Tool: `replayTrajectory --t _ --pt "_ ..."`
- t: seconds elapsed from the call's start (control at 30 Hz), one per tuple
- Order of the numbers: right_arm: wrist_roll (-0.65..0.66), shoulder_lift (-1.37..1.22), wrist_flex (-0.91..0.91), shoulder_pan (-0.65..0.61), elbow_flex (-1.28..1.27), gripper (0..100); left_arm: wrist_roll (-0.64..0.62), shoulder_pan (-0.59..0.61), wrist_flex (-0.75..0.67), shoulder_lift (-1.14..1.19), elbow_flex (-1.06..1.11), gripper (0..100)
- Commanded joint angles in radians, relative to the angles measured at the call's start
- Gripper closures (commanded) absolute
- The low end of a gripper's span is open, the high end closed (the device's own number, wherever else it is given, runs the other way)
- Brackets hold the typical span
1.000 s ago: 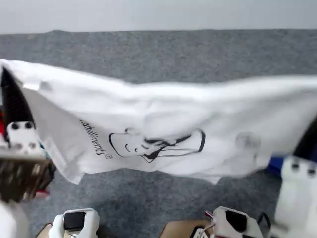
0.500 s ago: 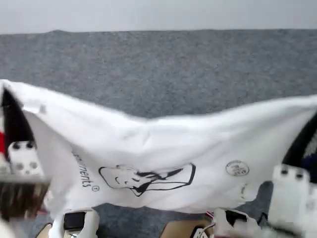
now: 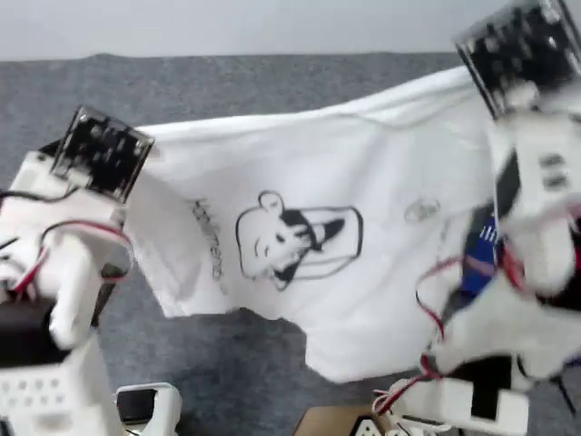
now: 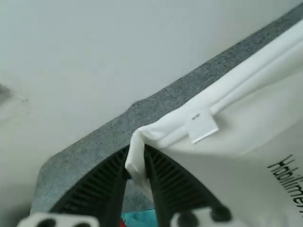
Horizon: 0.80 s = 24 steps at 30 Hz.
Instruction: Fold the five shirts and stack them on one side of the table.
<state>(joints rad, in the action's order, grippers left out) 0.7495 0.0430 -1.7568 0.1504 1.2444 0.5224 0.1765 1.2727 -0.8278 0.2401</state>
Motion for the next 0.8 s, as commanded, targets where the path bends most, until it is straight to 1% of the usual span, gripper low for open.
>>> replayTrajectory --t 0.0,0.27,0.4,0.53,0.77 --pt "0.002 -0.114 -0.038 -0.03 0.005 98.7 0.008 0.005 -0.198 -0.002 0.162 99" --pt "0.002 -0.352 -0.028 -0.101 0.011 98.7 0.009 0.005 -0.551 0.002 0.469 99" --pt "0.0 -0.437 0.03 -0.11 0.011 98.7 0.009 0.005 -0.697 0.055 0.542 99" --pt "0.0 -0.498 0.105 -0.11 0.011 98.7 0.006 0.005 -0.732 0.224 0.46 99" --pt "0.003 -0.627 0.343 -0.102 0.011 98.7 0.003 -0.002 -0.733 0.623 0.114 99"
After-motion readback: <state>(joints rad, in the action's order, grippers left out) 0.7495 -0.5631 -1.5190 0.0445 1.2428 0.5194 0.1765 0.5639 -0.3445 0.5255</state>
